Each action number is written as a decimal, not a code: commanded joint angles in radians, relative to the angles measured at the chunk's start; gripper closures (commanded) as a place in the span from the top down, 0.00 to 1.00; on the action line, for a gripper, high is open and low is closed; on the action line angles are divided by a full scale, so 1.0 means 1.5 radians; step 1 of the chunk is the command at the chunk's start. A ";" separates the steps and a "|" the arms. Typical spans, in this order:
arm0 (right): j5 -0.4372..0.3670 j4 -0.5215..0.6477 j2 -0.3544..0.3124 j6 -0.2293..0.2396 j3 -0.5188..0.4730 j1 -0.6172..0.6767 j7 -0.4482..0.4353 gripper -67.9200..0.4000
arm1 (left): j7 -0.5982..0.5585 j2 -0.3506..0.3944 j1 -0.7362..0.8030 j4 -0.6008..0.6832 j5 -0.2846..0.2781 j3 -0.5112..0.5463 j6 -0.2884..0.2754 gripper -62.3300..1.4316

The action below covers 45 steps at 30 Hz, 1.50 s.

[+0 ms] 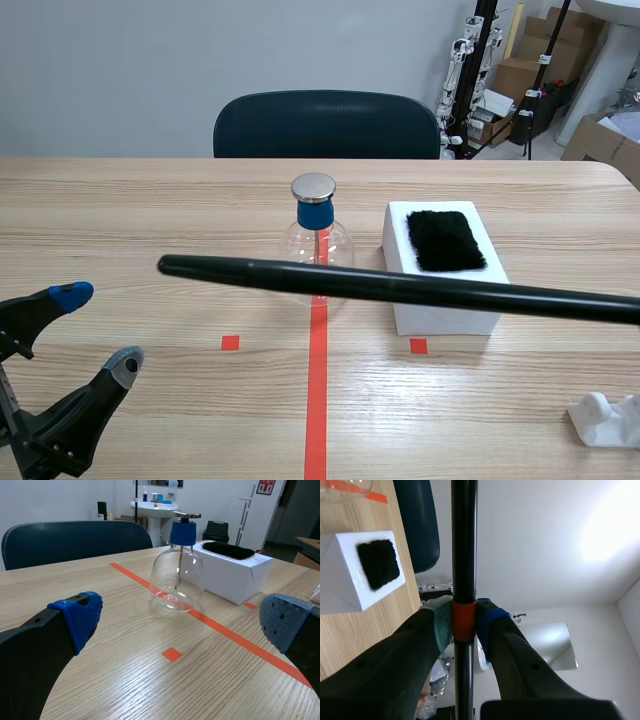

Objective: Do the electroscope experiment. pick up the black charging rod

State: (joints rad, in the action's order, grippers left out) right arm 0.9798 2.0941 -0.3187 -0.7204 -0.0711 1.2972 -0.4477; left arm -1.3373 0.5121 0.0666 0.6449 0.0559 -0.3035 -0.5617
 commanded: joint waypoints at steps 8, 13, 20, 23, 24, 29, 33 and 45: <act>-0.004 0.005 0.000 0.007 0.013 -0.001 -0.043 0.01 | -0.011 0.001 -0.002 0.005 -0.007 0.004 -0.002 1.00; -0.004 0.005 0.000 0.007 0.028 -0.001 -0.060 0.01 | -0.011 0.001 -0.002 0.005 -0.007 0.004 -0.002 1.00; -0.005 0.005 0.000 0.007 0.035 -0.001 -0.061 0.01 | -0.011 0.001 -0.002 0.005 -0.007 0.004 -0.002 1.00; -0.005 0.005 0.000 0.007 0.035 -0.001 -0.060 0.01 | -0.011 0.001 -0.002 0.005 -0.007 0.004 -0.002 1.00; -0.005 0.005 0.000 0.007 0.035 -0.001 -0.060 0.01 | -0.011 0.001 -0.002 0.005 -0.007 0.004 -0.002 1.00; -0.005 0.005 0.000 0.007 0.035 -0.001 -0.060 0.01 | -0.011 0.001 -0.002 0.005 -0.007 0.004 -0.002 1.00; -0.005 0.005 0.000 0.007 0.035 -0.001 -0.060 0.01 | -0.011 0.001 -0.002 0.005 -0.007 0.004 -0.002 1.00; -0.005 0.005 0.000 0.007 0.035 -0.001 -0.027 0.01 | -0.011 0.001 -0.002 0.005 -0.007 0.004 -0.002 1.00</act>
State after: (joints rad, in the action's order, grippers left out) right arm 0.9802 2.0941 -0.3187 -0.6952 -0.0174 1.2968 -0.4892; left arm -1.3373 0.5125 0.0666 0.6449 0.0559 -0.3035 -0.5617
